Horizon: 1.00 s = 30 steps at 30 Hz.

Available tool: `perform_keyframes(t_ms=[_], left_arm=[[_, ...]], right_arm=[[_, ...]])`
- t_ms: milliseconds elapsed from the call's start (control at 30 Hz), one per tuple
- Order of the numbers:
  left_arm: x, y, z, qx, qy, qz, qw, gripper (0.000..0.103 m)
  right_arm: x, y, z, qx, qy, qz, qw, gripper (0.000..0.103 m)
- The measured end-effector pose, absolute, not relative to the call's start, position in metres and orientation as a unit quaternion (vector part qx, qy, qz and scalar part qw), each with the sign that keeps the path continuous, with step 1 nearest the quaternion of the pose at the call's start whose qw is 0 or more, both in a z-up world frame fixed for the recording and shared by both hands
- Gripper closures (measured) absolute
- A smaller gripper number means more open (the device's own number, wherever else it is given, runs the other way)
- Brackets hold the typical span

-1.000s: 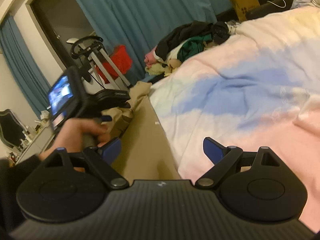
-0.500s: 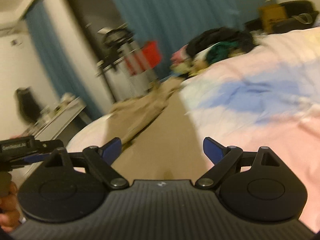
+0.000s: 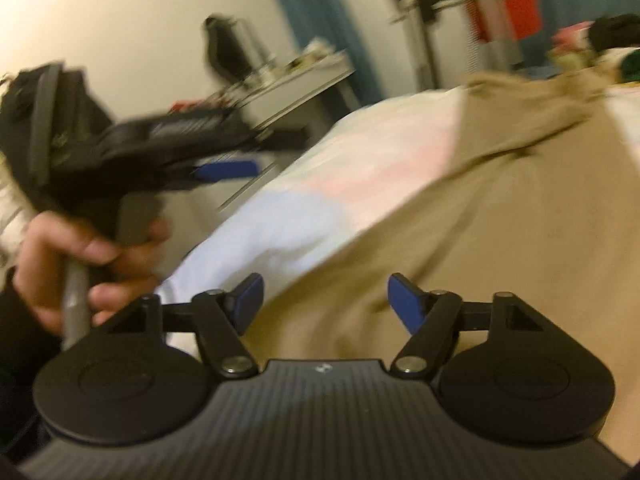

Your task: Fold clothes

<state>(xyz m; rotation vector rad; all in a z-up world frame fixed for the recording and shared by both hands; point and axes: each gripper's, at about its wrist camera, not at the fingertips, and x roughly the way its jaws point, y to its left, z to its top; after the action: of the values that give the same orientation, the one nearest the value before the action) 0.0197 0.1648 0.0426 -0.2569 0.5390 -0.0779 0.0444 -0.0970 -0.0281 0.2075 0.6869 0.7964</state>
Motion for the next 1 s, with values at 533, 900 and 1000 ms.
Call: perform_keyframes(t_ms=[533, 900, 1000], left_arm=[[0.014, 0.215, 0.041, -0.218, 0.26, 0.006, 0.941, 0.023], [0.016, 0.168, 0.029, -0.205, 0.308, -0.071, 0.926, 0.021], [0.019, 0.148, 0.019, -0.197, 0.34, -0.102, 0.914, 0.021]], right_arm=[[0.072, 0.016, -0.067, -0.03, 0.456, 0.382, 0.803, 0.097], [0.008, -0.103, 0.002, 0.052, 0.374, 0.351, 0.857, 0.098], [-0.009, -0.142, 0.008, 0.072, 0.372, 0.324, 0.867, 0.098]])
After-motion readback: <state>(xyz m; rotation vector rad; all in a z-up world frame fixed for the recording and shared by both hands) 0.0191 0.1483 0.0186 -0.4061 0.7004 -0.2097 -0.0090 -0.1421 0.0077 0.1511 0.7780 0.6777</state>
